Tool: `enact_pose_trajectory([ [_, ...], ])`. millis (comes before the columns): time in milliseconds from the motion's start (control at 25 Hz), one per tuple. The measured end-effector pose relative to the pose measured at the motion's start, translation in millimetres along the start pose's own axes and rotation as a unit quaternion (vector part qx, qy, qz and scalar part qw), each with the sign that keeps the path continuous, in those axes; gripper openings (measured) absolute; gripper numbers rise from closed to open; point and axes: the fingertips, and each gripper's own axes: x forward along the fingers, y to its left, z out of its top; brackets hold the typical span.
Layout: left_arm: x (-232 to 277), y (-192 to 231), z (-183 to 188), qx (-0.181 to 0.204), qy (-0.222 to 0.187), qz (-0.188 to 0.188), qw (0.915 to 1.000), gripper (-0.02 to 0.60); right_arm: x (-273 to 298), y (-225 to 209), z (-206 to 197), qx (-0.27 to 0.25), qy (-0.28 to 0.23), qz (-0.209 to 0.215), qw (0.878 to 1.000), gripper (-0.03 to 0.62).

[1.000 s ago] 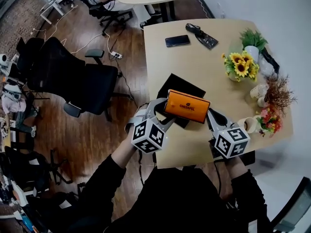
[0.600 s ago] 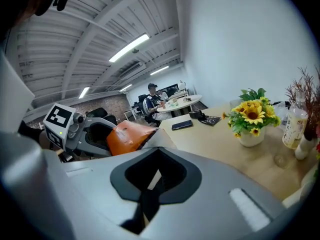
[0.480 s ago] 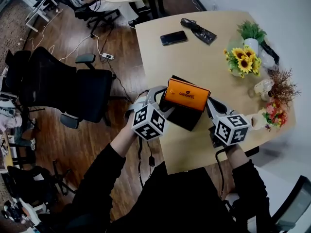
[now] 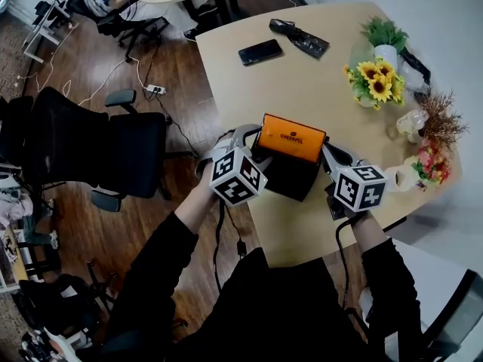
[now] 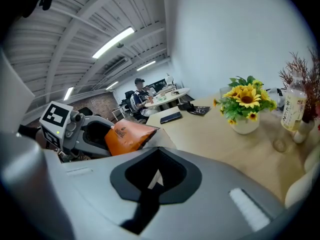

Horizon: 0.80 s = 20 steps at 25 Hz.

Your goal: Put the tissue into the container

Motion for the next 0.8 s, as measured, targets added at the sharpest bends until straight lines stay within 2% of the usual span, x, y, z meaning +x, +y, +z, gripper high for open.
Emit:
enact_pose_trajectory([
  [600, 41, -11, -27, -0.003, 0.032, -0.059, 0.9977, 0.259, 24, -23, -39, 0.007, 0.055, -0.034, 0.998, -0.002],
  [800, 49, -12, -33, -0.005, 0.047, -0.074, 0.9962, 0.259, 28, -26, -43, -0.004, 0.079, -0.059, 0.995, -0.002],
])
